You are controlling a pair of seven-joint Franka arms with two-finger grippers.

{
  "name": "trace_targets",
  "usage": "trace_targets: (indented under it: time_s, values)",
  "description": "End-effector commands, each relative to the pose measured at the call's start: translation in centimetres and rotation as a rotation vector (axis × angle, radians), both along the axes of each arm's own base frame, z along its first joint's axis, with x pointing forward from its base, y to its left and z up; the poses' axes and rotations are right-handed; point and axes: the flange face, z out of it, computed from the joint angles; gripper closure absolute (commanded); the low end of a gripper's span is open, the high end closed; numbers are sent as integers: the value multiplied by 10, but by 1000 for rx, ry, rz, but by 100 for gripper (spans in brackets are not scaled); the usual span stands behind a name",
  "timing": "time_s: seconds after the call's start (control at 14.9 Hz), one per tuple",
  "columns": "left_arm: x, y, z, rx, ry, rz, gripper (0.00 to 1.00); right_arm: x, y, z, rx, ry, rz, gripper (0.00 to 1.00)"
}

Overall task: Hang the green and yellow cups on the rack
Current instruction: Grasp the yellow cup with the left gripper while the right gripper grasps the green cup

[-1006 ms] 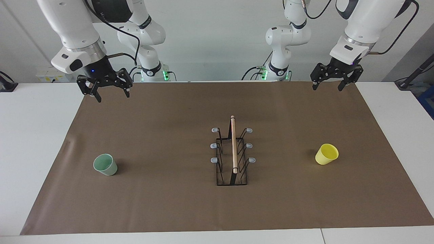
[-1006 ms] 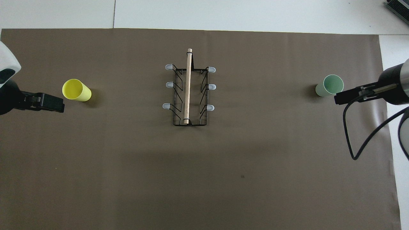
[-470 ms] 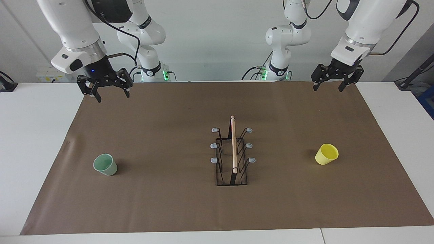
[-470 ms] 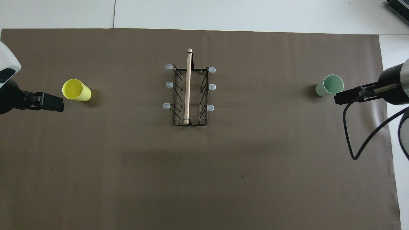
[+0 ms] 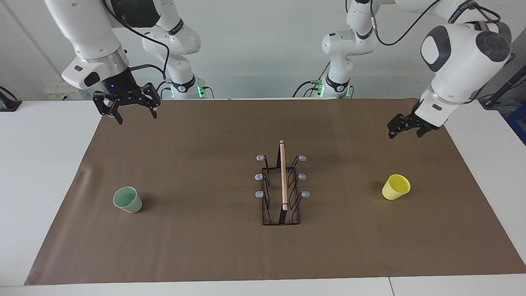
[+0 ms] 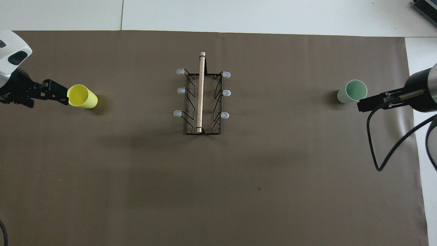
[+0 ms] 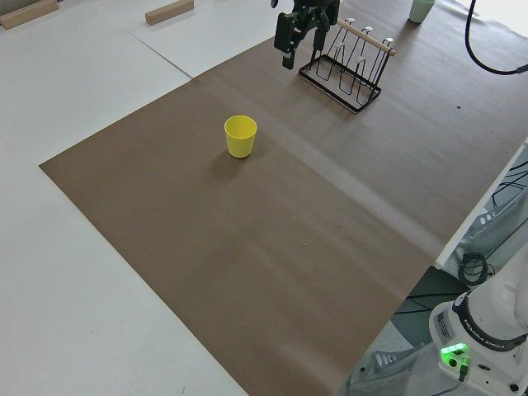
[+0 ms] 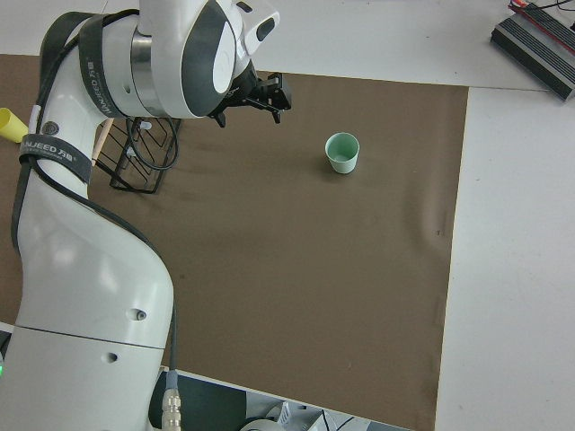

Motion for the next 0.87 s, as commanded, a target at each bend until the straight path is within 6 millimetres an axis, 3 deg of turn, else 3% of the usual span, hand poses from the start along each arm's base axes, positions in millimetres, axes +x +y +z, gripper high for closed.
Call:
trace_targets:
  time_s: [0.0, 0.13, 0.34, 0.47, 0.67, 0.8]
  values:
    - [13, 58, -18, -98, 29, 169, 0, 0, -4, 2, 0, -13, -17, 0]
    - [9, 109, -36, -190, 16, 310, 0, 0, -10, 2, 8, -12, -27, 0]
    - [-3, 165, -90, -313, 77, 543, 0, -1, -13, 0, -4, -12, 98, 0]
    - [-7, 196, -126, -375, 134, 820, 0, -3, -9, -16, -48, -8, 243, 0]
    - [-15, 209, -166, -489, 230, 1201, 0, 0, 2, -43, -154, 34, 333, 0]
    - [-31, 214, -198, -568, 286, 1388, 0, 9, 0, -63, -241, 73, 501, 0]
